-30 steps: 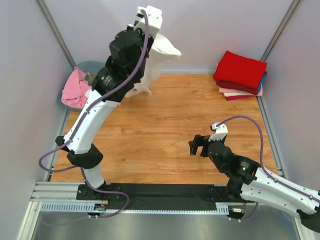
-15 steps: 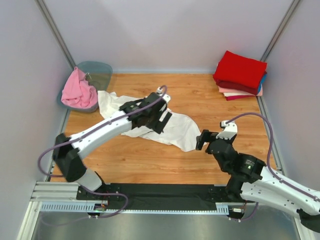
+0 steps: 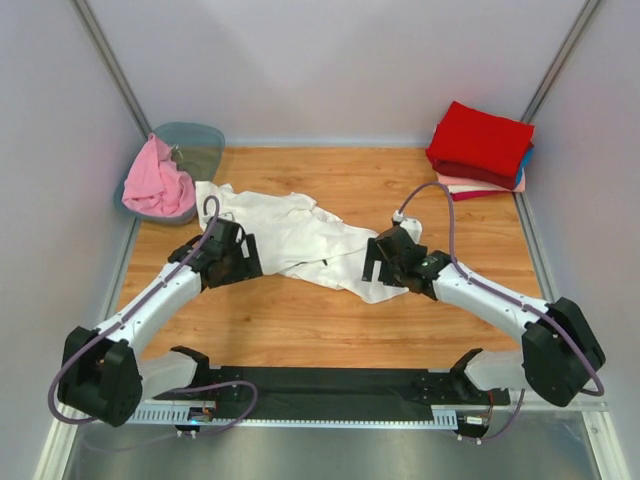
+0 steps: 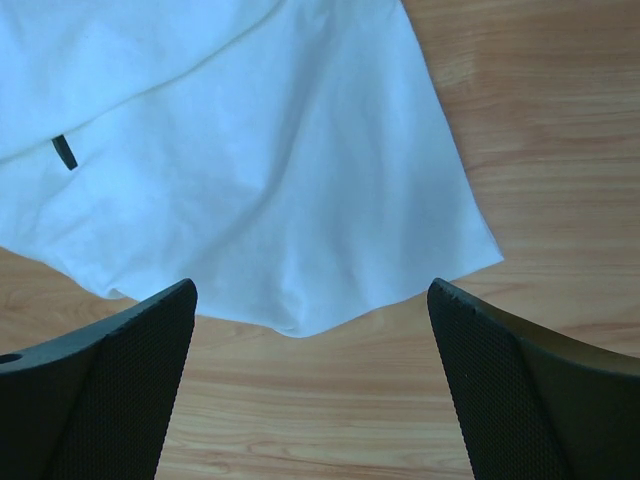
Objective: Fold and stack the t-shirts
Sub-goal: Move the tshirt to the center of the board, then flatten the tshirt out
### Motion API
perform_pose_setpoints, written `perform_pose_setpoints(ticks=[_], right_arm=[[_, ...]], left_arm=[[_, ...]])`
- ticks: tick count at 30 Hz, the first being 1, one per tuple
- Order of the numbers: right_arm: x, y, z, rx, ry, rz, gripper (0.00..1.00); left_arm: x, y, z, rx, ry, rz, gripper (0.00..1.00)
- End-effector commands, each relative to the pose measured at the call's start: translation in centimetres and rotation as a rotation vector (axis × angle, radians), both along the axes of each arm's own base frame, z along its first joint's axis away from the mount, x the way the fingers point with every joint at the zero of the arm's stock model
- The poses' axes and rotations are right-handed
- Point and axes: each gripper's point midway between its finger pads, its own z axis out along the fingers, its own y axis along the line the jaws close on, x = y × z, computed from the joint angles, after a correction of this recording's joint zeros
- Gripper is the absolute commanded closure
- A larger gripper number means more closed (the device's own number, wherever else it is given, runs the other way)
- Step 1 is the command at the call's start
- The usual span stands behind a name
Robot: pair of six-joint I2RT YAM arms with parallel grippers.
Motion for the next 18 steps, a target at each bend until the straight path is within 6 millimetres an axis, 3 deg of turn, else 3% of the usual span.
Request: perform_pose_setpoints(ticks=[1, 5, 9, 17, 18], right_arm=[[0.2, 2.4, 0.8, 0.069, 0.031, 0.087, 0.01], [-0.7, 2.1, -0.2, 0.060, 0.058, 0.102, 0.00], [-1.3, 1.6, -0.8, 0.052, 0.068, 0.112, 0.00], [-2.4, 0.7, -1.6, 0.022, 0.095, 0.120, 0.00], [-2.3, 0.6, -1.6, 0.016, 0.091, 0.114, 0.00]], left_arm=[[3.4, -0.4, 0.1, -0.120, -0.096, 0.094, 0.08], [5.1, 0.7, -3.2, -0.099, -0.056, 0.150, 0.17], [7.0, 0.2, -4.5, -0.107, -0.083, 0.144, 0.20], [7.5, 1.2, -7.1, -0.032, -0.065, 0.154, 0.24], [7.5, 1.3, -7.3, -0.025, -0.067, 0.147, 0.31]])
